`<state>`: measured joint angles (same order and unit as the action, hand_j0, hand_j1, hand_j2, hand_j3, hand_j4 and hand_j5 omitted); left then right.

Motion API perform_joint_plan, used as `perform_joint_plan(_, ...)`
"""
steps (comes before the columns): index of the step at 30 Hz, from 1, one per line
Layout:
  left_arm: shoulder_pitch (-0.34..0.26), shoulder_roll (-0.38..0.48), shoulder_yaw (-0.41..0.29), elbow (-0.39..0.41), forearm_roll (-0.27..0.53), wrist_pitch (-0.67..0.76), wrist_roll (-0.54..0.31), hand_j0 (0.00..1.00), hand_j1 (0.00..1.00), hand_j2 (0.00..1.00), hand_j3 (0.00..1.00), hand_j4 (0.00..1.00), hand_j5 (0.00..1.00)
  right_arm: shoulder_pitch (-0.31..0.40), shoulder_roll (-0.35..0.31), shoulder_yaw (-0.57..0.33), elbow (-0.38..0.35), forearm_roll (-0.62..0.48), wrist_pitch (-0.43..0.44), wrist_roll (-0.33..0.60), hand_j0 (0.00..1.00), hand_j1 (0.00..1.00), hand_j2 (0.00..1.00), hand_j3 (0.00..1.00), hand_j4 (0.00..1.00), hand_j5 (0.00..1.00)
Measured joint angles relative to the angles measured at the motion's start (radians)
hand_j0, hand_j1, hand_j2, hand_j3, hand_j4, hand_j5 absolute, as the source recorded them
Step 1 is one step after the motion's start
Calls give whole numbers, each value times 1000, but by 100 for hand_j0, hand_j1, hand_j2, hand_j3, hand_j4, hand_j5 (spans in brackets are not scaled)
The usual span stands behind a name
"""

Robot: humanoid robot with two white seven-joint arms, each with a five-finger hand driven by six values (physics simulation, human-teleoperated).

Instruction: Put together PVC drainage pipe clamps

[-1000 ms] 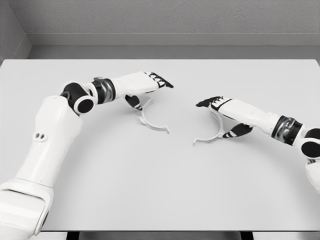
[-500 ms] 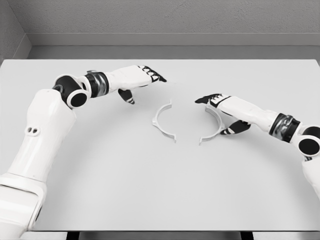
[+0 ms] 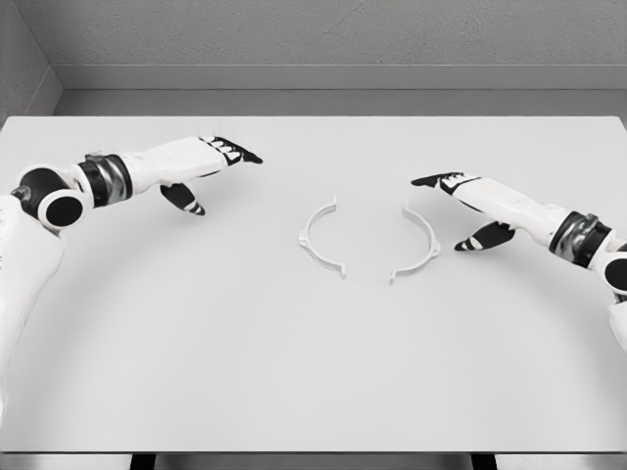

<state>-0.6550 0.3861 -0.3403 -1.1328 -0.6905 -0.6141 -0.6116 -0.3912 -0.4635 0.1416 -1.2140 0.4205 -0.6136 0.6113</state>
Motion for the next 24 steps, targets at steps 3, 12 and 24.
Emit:
perform_joint_plan(3, -6, 1, -2, -1, 3, 0, 0, 100, 100, 100, 100, 100, 100, -8, 4, 2, 6, 0, 0, 0, 100, 100, 100, 100, 100, 100)
perform_joint_plan(12, 2, 7, 2, -23, 5, 0, 0, 100, 100, 100, 100, 100, 100, -9, 29, 15, 9, 1, 0, 0, 100, 100, 100, 100, 100, 100)
perform_joint_plan(24, 18, 7, -3, -41, 5, 0, 0, 100, 100, 100, 100, 100, 100, -11, 51, 43, 4, 2, 0, 0, 100, 100, 100, 100, 100, 100)
